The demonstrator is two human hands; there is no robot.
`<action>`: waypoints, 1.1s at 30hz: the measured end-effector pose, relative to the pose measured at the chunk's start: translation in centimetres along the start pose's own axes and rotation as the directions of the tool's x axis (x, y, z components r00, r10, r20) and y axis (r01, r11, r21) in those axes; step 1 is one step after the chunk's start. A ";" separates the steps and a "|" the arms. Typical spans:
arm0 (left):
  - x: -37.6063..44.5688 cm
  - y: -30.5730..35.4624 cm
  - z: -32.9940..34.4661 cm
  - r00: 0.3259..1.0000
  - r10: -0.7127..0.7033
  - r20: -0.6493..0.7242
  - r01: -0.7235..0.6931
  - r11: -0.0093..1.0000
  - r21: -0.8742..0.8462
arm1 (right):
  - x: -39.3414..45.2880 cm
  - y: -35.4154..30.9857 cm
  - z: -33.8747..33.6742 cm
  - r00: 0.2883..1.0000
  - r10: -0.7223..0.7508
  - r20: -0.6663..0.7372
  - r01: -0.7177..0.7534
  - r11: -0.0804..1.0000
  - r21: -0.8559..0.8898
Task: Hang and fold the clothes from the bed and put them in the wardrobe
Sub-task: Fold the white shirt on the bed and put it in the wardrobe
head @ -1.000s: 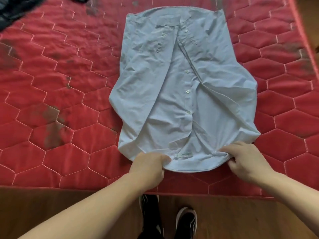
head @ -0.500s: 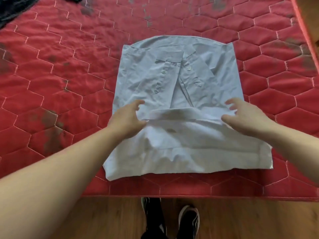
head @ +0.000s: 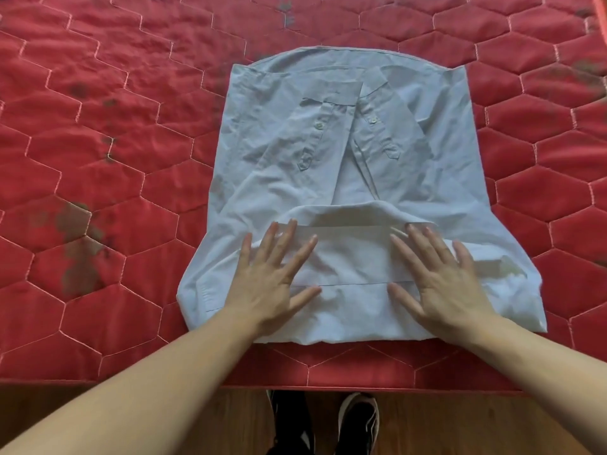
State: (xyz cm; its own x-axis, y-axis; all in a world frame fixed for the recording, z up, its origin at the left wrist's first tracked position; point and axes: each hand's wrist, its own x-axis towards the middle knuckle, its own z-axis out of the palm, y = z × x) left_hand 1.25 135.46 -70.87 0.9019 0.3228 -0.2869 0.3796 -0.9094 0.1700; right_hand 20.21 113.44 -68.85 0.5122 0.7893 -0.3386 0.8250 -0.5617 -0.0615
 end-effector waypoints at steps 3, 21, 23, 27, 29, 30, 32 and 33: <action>2.0 -0.3 -0.3 0.992 -0.006 0.127 -0.002 0.998 0.064 | 0.9 -0.2 -0.4 0.988 0.110 0.108 -0.105 0.993 -0.051; 20.0 -2.5 -10.6 0.989 -0.119 0.089 0.130 0.982 -0.135 | 18.7 3.9 -11.4 0.992 0.113 -0.060 -0.108 0.990 0.087; 23.1 -3.7 -11.5 0.988 -0.143 0.059 0.152 0.970 -0.191 | 22.4 5.0 -12.2 0.991 0.133 -0.032 -0.128 0.984 0.124; 29.0 -5.5 -12.7 0.978 -0.209 -0.007 0.207 0.972 -0.111 | 28.4 7.4 -12.9 0.993 0.113 -0.020 -0.110 0.987 0.117; 31.3 -6.6 -13.0 0.983 -0.180 0.040 0.182 0.983 -0.040 | 31.2 8.5 -13.1 0.996 0.089 0.014 -0.090 0.991 0.103; 32.2 -7.1 -13.2 0.986 -0.145 0.079 0.146 0.989 -0.007 | 32.4 9.0 -13.1 0.995 0.085 0.056 -0.090 0.991 0.102; 33.9 -8.3 -14.0 0.983 -0.106 0.152 0.101 0.994 0.044 | 34.5 9.5 -13.3 0.987 0.056 0.151 -0.072 0.992 0.105; 34.6 -8.9 -14.5 0.975 -0.121 0.186 0.112 0.992 0.059 | 35.4 9.5 -13.3 0.984 0.035 0.176 -0.054 0.993 0.106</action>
State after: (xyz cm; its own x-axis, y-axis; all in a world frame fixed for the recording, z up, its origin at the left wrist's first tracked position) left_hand 32.04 158.51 -68.64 0.7952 0.3764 -0.4753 0.4654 -0.8815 0.0805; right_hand 49.33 139.32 -68.93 0.4902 0.7133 -0.5009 0.7662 -0.6266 -0.1425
